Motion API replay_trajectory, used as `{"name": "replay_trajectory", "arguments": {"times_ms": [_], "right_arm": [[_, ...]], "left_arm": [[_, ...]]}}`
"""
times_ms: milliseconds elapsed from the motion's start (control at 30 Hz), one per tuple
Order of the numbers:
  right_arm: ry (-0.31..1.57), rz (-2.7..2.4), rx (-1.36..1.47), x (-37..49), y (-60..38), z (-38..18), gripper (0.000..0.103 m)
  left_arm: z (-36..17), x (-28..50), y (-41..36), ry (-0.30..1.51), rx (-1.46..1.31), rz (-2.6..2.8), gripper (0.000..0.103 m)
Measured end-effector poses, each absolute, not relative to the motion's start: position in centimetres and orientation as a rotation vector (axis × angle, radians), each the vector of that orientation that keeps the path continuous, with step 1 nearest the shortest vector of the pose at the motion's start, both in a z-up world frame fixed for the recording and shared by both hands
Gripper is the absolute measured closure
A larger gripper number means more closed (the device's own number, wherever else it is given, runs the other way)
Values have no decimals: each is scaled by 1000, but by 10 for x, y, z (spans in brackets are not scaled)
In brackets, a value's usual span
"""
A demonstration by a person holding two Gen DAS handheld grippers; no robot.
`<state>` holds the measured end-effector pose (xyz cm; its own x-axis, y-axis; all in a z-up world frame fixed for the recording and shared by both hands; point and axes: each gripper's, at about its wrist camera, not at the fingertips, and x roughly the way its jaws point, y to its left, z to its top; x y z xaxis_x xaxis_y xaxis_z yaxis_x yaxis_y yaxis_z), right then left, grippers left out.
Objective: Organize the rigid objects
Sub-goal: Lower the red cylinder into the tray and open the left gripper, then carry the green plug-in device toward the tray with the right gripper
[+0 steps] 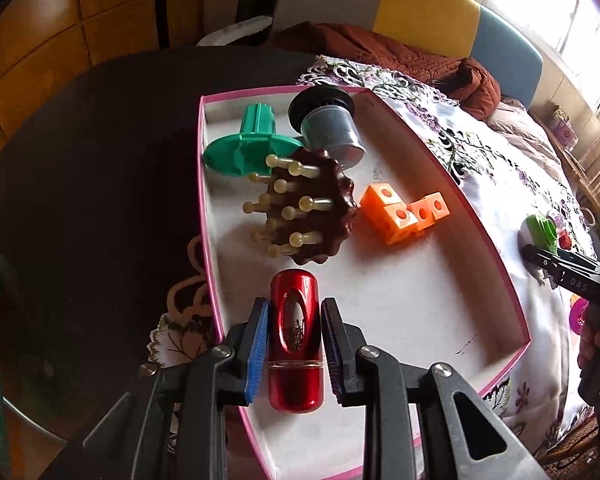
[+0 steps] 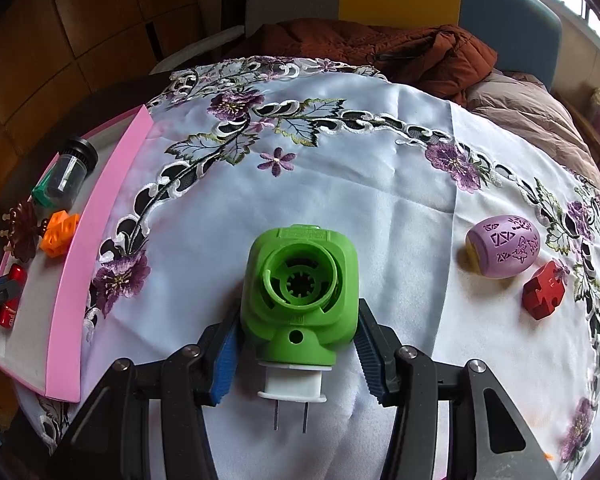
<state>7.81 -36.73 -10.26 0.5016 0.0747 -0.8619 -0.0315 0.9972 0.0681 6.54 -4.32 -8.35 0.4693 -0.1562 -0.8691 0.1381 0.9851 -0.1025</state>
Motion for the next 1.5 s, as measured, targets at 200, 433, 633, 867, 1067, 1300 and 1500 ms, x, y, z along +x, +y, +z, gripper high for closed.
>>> {"name": "replay_trajectory", "arguments": {"times_ms": [200,433,633,867,1067,1300,1500], "right_arm": [[1045,64,52,79,-368,-102,49],[1032,64,68,80,-367,-100,44],[1014,56,49,80,-364,-99,46],[1014,52,21,79,-363,-101,51],[1015,54,21,79,-363,-101,51],[1012,49,2,79,-360,-102,51],[1013,45,-9,79,-360,-101,51]], "left_arm": [[-72,57,-45,1013,23,-155,76],[-59,48,-45,977,45,-144,76],[-54,44,-46,975,42,-147,76],[-54,45,-47,974,42,-151,76],[-54,42,-47,970,39,-147,76],[-53,41,-43,967,27,-152,76],[-52,41,-36,967,8,-157,76]]}}
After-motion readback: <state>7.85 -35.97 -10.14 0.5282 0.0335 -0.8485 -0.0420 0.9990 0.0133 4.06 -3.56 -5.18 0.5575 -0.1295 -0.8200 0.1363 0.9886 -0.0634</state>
